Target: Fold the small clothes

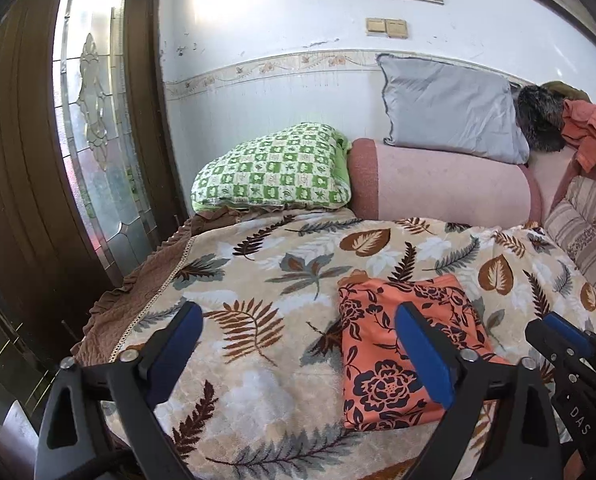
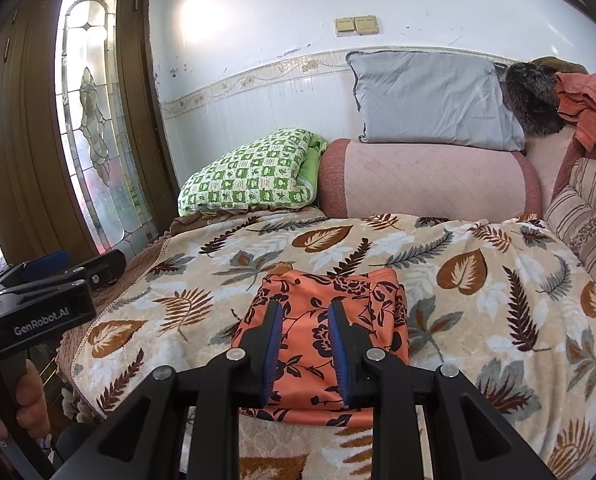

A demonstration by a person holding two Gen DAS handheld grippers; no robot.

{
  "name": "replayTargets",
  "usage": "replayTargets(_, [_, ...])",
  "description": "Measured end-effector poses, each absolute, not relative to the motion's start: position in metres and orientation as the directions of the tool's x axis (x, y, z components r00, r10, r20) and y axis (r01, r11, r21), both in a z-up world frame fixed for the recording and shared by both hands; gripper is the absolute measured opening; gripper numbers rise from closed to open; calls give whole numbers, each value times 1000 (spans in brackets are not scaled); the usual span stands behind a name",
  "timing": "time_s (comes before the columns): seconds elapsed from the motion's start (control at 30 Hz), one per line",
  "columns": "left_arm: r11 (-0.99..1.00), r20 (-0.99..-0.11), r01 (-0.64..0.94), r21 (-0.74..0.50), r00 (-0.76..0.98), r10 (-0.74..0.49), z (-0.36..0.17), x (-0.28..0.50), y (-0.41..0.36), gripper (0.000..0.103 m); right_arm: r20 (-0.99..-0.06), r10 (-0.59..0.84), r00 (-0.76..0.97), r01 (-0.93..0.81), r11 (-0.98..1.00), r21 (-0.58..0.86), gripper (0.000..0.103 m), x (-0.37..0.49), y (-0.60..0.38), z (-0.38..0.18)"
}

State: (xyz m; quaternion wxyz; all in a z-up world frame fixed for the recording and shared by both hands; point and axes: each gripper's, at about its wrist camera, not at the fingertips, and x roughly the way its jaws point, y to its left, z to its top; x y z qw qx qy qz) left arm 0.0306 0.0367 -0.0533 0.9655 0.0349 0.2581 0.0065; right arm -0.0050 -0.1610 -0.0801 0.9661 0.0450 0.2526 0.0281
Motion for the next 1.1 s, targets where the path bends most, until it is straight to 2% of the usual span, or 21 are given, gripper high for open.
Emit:
replayTargets(0.33, [994,-435,-40,102,897,81,-40,21,34,101,-480,74,874,-24,994,110,27,-7,-162,-76])
replayTargets(0.57, [993,-416,-20,112,907,65,-35,16,30,101,-477,76,876,-23,993,117,27,-7,-165,-73])
replayTargets(0.73, [998,-432,27,60,902,1,-32,16,32,101,-478,71,876,-17,993,116,27,-7,-166,-74])
replayTargets(0.83, [997,-416,9,74,909,22,-29,15,33,101,-478,69,876,-12,993,121,27,-7,-166,-73])
replayTargets(1.1, [994,-461,35,106,887,18,-33,19,33,101,-474,71,878,-16,993,118,27,-8,-164,-71])
